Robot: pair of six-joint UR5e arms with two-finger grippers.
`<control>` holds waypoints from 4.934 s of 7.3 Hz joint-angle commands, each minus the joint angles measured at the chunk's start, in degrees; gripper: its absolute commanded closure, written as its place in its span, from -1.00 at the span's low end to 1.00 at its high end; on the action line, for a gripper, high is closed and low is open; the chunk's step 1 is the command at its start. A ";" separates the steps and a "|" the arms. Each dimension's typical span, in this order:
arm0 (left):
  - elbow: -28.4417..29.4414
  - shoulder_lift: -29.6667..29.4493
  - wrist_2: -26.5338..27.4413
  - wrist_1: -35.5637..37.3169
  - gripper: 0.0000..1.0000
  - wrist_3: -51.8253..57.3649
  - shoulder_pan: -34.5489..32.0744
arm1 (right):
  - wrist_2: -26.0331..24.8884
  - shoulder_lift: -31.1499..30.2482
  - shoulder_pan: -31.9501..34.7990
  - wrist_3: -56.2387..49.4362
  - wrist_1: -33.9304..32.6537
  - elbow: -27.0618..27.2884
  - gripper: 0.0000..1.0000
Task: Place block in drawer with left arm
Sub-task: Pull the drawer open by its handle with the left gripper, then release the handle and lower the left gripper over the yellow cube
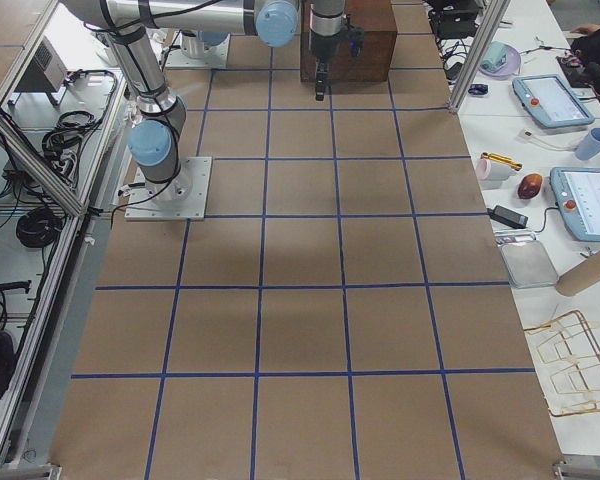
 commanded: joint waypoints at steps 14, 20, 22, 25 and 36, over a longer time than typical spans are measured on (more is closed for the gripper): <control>14.70 -15.11 2.16 4.43 -1.00 3.85 3.87 | -0.08 0.00 0.00 0.00 0.00 0.00 -1.00; 14.79 -18.64 1.02 8.58 -0.99 3.23 3.61 | 0.00 0.00 0.00 0.00 0.00 0.00 -1.00; 14.70 -18.81 1.02 8.58 -0.99 3.23 3.52 | 0.00 0.00 0.00 0.00 0.00 0.00 -1.00; 14.44 -20.04 1.02 10.42 -0.99 3.32 3.43 | 0.00 0.00 0.00 0.00 0.00 0.00 -1.00; 14.35 -21.54 0.14 12.53 -0.10 3.41 3.25 | 0.00 0.00 0.00 0.00 0.00 0.00 -1.00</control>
